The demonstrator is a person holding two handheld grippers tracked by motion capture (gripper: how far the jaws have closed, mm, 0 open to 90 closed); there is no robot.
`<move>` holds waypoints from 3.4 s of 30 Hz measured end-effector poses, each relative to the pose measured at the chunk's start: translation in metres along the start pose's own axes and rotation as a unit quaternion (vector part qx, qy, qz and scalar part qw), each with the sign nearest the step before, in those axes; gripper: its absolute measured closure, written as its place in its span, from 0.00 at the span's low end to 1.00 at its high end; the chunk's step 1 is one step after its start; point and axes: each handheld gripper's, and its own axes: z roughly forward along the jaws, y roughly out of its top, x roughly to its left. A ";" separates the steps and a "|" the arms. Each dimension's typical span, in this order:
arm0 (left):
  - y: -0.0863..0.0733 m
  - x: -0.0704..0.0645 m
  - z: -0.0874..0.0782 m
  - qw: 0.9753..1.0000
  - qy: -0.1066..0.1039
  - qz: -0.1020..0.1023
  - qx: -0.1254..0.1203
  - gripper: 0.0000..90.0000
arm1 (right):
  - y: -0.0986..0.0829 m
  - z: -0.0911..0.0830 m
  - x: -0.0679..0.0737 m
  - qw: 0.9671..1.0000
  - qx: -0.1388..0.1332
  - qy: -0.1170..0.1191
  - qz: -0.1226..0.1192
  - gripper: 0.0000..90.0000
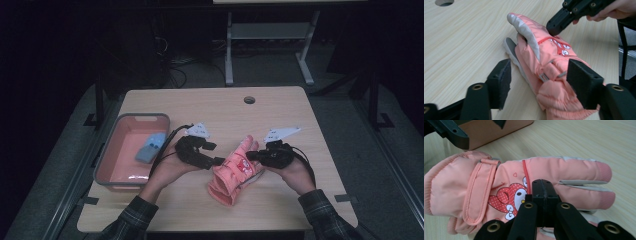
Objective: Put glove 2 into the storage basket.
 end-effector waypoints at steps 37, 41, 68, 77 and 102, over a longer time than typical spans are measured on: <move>-0.024 0.022 0.105 0.987 -0.077 -0.100 0.098 0.15 | -0.030 0.019 0.002 0.998 0.062 -0.010 0.006 1.00; -0.024 0.020 0.107 0.987 -0.086 -0.096 0.093 0.18 | -0.032 0.027 0.003 0.998 0.068 -0.010 0.006 1.00; -0.006 0.023 0.061 0.988 -0.101 -0.102 0.055 0.68 | -0.066 -0.025 -0.037 0.991 -0.001 -0.112 0.075 0.32; 0.000 0.034 0.018 0.991 -0.066 -0.118 0.023 0.68 | -0.076 -0.013 -0.052 0.982 0.036 -0.168 0.083 0.22; -0.009 0.076 -0.131 0.986 0.062 -0.154 -0.008 0.68 | -0.089 -0.006 -0.062 0.981 0.033 -0.175 0.075 0.14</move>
